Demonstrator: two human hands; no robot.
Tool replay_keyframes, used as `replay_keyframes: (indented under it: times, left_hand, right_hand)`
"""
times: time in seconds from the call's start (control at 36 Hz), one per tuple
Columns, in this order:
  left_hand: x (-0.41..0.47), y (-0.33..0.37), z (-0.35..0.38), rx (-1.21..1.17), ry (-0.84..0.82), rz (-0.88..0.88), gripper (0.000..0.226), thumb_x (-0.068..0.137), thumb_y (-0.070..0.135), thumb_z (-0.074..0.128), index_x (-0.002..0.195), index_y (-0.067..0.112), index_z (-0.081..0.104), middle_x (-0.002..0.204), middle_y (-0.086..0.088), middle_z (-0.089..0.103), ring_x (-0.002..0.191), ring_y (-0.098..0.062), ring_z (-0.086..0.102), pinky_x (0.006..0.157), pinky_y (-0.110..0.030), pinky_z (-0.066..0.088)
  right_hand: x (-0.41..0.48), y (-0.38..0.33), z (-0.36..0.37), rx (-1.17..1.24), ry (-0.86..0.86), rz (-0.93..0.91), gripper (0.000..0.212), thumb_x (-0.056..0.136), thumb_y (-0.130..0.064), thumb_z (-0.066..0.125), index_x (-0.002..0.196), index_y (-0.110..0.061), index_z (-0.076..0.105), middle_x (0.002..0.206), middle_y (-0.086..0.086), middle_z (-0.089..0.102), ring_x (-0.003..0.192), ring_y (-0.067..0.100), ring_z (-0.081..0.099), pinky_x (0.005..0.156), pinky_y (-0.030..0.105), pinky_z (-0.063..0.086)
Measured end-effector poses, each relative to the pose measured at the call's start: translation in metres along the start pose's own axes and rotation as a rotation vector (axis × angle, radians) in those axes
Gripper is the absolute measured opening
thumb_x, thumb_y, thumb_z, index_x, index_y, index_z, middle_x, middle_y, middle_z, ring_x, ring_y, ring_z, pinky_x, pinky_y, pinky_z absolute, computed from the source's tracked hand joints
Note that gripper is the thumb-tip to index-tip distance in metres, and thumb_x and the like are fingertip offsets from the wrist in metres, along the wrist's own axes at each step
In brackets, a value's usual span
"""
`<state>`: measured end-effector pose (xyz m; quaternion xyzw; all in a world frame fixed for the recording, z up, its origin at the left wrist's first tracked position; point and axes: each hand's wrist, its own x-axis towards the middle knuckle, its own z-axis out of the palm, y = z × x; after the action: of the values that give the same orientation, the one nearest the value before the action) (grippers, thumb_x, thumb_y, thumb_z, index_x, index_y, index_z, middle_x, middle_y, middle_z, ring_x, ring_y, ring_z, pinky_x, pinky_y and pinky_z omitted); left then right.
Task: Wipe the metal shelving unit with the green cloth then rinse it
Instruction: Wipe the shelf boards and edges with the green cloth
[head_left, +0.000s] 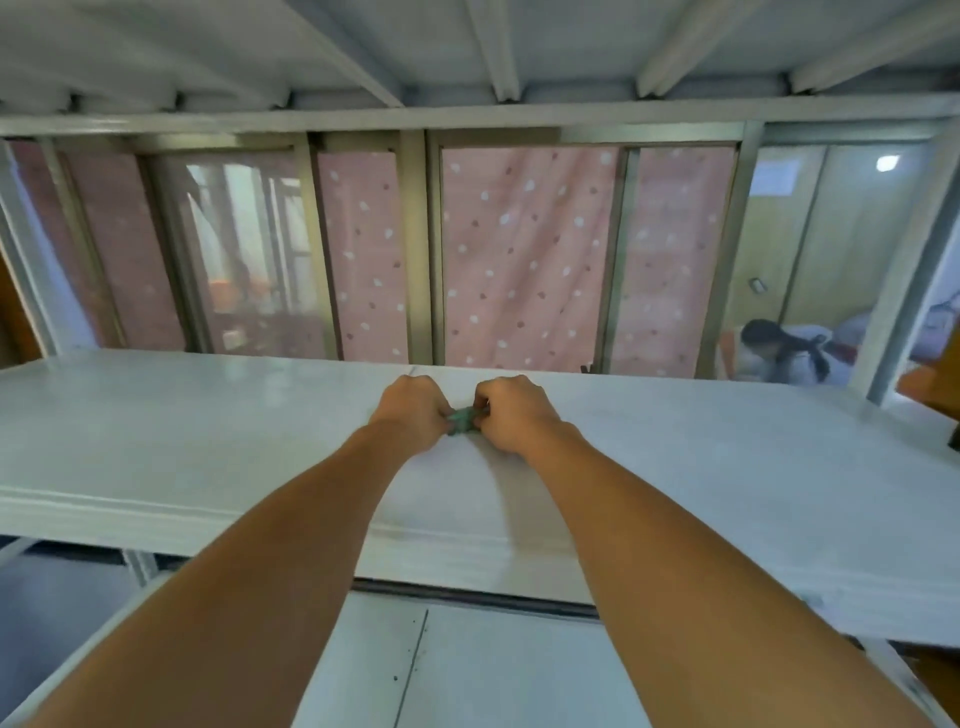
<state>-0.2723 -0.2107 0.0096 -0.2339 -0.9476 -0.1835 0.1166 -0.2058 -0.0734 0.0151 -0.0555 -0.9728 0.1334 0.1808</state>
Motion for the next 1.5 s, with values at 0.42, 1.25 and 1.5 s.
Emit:
replay_keyframes:
  times: [0.42, 1.25, 1.5]
  left_hand:
    - [-0.104, 0.056, -0.019, -0.030, -0.050, 0.044, 0.017, 0.084, 0.026, 0.076, 0.099, 0.021, 0.080, 0.094, -0.002, 0.073, 0.086, -0.021, 0.063, 0.080, -0.031, 0.055]
    - [-0.087, 0.126, 0.004, -0.035, -0.078, 0.152, 0.019, 0.084, 0.024, 0.076, 0.099, 0.013, 0.077, 0.093, -0.009, 0.067, 0.086, -0.027, 0.062, 0.071, -0.033, 0.052]
    - [0.010, 0.147, 0.051, 0.042, -0.034, 0.087, 0.021, 0.086, 0.022, 0.068, 0.104, 0.013, 0.076, 0.103, -0.010, 0.069, 0.094, -0.029, 0.064, 0.082, -0.035, 0.054]
  right_hand:
    - [-0.129, 0.000, -0.046, 0.026, 0.043, 0.055, 0.019, 0.092, -0.021, 0.064, 0.110, -0.017, 0.070, 0.109, 0.008, 0.068, 0.097, 0.025, 0.060, 0.080, 0.026, 0.043]
    - [-0.124, 0.061, -0.067, -0.078, 0.008, 0.151, 0.015, 0.090, -0.023, 0.067, 0.105, -0.023, 0.071, 0.105, 0.002, 0.068, 0.091, 0.021, 0.060, 0.084, 0.032, 0.052]
    - [-0.040, 0.126, -0.060, -0.054, -0.013, 0.133, 0.021, 0.088, -0.025, 0.067, 0.108, -0.022, 0.071, 0.111, 0.007, 0.068, 0.099, 0.027, 0.062, 0.088, 0.031, 0.052]
